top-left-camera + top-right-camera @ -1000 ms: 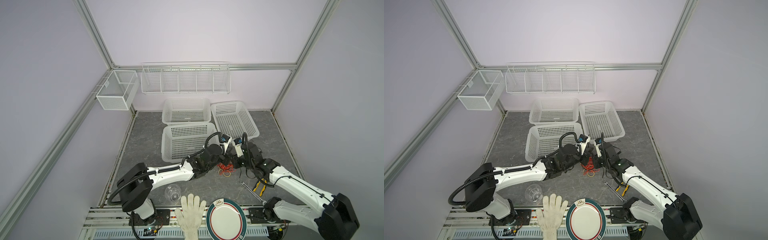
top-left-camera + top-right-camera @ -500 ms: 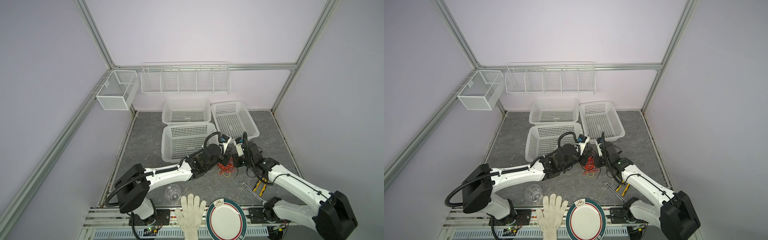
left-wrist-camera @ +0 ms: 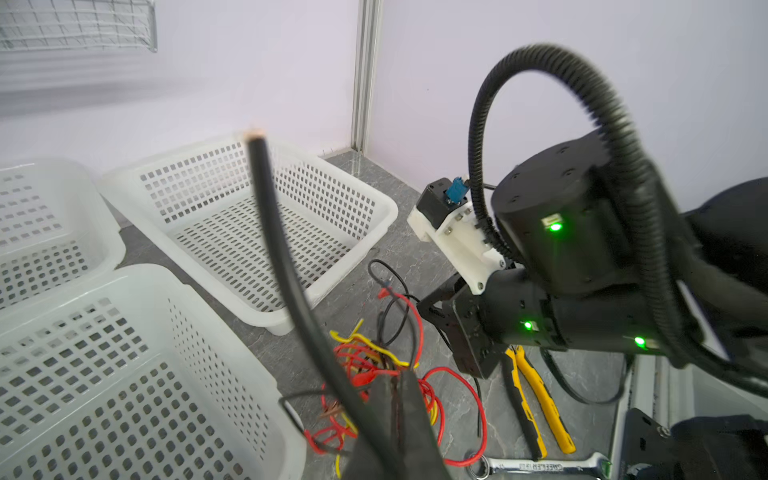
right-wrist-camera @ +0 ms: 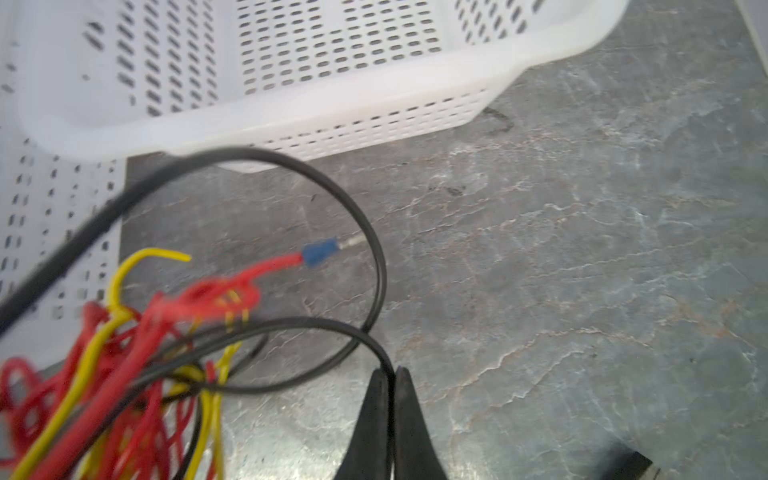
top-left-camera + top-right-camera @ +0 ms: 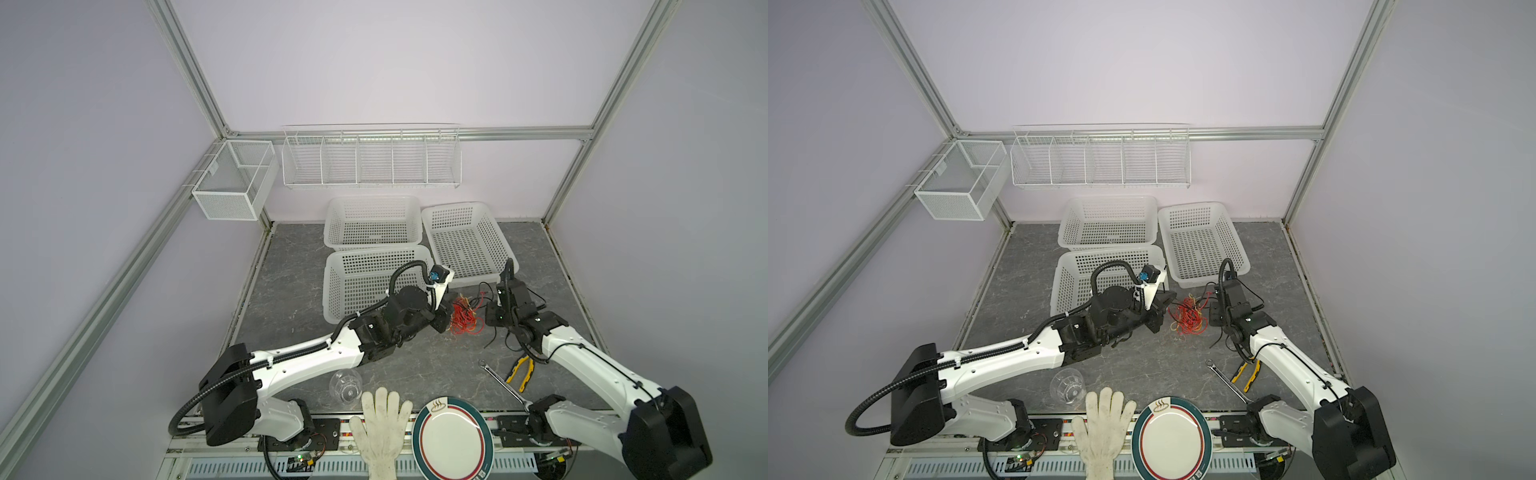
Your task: Untangle the cables
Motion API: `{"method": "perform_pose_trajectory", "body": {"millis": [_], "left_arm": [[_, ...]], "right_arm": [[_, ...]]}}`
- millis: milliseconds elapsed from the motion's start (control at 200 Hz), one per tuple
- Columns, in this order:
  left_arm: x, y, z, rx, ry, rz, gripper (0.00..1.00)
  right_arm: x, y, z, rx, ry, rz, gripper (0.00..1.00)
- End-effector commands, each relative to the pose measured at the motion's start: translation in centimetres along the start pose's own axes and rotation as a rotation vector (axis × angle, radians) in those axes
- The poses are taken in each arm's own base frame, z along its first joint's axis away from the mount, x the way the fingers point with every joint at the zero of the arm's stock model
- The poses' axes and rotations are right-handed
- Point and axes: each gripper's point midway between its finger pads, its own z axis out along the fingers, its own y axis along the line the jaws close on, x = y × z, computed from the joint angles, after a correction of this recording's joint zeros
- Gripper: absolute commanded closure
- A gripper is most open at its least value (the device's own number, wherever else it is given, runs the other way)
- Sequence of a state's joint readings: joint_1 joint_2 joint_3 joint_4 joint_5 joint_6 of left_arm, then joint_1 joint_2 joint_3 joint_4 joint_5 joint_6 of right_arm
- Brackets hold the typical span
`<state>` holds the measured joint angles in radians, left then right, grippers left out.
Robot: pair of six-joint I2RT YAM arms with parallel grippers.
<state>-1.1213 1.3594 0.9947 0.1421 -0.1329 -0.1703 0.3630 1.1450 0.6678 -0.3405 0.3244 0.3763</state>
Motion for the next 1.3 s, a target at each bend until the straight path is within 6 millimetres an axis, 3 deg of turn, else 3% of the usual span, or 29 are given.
{"method": "perform_pose_trajectory", "body": {"millis": [0,330,625,860,955,1165,1295], "left_arm": [[-2.5,-0.2,-2.4,0.015,-0.057,0.003,1.0],[-5.0,0.6,-8.0,-0.004,-0.122,-0.012,1.0],[-5.4,0.8,-12.2,0.012,-0.13,0.009,1.0],[-4.8,4.8,-16.1,-0.184,-0.143,-0.001,1.0],[-5.2,6.4,-18.7,-0.26,-0.168,-0.015,1.0],[-4.7,7.8,-21.6,-0.318,-0.175,-0.033,1.0],[-4.2,7.5,-21.8,-0.29,-0.157,-0.029,1.0]], "right_arm": [[0.2,-3.2,0.8,0.12,0.01,0.077,0.94],[0.3,-8.2,1.3,0.195,0.023,0.229,0.94],[0.6,-11.4,1.6,0.211,0.054,0.368,0.94],[0.2,-13.1,1.4,0.253,0.053,0.413,0.94],[0.4,-14.2,1.2,0.29,0.057,0.432,0.94],[0.8,-15.8,0.9,0.309,0.054,0.493,0.94],[0.7,-15.8,0.6,0.306,0.045,0.499,0.94]]}}
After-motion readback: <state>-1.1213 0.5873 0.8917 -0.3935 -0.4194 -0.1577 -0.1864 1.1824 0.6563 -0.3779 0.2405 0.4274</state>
